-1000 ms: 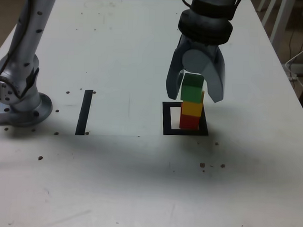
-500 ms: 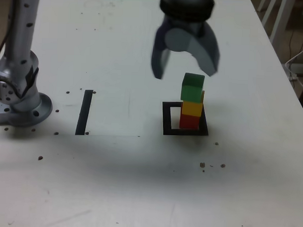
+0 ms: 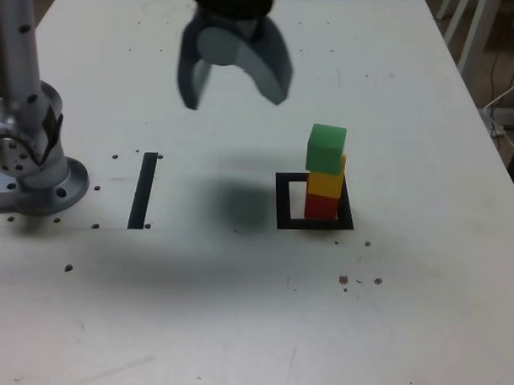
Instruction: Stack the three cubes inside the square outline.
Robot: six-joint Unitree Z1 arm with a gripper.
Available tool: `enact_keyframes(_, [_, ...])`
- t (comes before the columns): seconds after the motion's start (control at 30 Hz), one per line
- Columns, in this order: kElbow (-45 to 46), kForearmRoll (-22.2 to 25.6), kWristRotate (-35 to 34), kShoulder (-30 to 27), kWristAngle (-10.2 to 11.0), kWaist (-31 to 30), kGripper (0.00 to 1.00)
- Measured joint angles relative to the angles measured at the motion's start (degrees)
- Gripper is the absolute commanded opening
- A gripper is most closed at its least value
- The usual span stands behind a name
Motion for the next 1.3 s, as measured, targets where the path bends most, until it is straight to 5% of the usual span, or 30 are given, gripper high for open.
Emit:
enact_keyframes(0.53, [19.81, -7.95, 0.0, -9.88, -1.08, 4.08, 0.99])
enact_keyframes(0.93, [30.39, -16.33, -0.03, -11.23, -4.11, 5.33, 1.0])
enact_keyframes(1.3, [34.62, -19.39, -0.03, -11.63, -5.07, 5.99, 0.99])
